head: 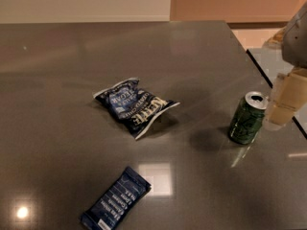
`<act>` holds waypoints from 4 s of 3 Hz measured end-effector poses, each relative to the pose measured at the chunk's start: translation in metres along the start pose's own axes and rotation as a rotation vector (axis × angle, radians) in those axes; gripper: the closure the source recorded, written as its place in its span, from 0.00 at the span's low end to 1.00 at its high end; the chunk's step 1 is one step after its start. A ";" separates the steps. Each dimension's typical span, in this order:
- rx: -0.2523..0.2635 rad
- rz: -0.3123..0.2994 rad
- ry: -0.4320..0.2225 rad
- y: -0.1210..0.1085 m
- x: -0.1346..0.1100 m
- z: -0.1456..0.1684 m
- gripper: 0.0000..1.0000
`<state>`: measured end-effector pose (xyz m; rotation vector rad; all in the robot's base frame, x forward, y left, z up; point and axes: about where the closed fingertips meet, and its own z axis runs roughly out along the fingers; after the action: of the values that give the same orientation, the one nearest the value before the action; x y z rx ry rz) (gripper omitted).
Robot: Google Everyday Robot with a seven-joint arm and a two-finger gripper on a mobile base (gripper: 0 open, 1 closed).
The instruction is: Pick blue chip bag
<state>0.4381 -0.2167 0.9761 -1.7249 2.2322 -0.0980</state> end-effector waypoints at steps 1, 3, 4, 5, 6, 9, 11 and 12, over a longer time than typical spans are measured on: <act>0.000 0.000 0.000 0.000 0.000 0.000 0.00; -0.009 0.017 -0.002 -0.007 -0.024 0.010 0.00; -0.037 0.067 -0.009 -0.025 -0.078 0.038 0.00; -0.068 0.115 -0.017 -0.036 -0.112 0.060 0.00; -0.103 0.145 -0.034 -0.035 -0.136 0.080 0.00; -0.159 0.142 -0.031 0.002 -0.174 0.142 0.00; -0.163 0.137 -0.036 0.011 -0.186 0.167 0.00; -0.167 0.132 -0.031 0.013 -0.191 0.176 0.18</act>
Offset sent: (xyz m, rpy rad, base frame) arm 0.0849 0.1243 -0.0228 0.0518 0.0846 -0.0794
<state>0.5197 -0.0068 0.8456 -1.6408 2.3831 0.1487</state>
